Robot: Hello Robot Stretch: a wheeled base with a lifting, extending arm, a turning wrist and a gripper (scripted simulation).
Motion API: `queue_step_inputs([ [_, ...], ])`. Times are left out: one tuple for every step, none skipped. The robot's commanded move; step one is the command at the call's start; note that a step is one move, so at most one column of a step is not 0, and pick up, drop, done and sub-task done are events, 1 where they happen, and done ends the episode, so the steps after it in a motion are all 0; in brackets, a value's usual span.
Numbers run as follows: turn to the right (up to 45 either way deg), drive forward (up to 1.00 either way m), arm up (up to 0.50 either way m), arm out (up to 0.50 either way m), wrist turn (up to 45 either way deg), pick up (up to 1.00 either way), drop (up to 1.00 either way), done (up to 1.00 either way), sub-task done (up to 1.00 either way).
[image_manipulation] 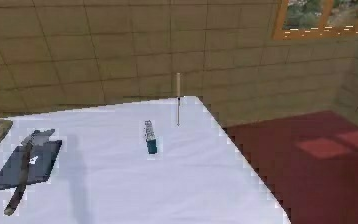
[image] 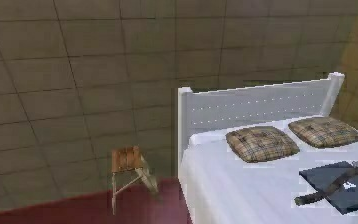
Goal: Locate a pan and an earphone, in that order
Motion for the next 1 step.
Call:
queue_step_inputs([
  [-45.0,0.00,0.00,0.00,0.0,0.00,0.00,0.00,0.00],
])
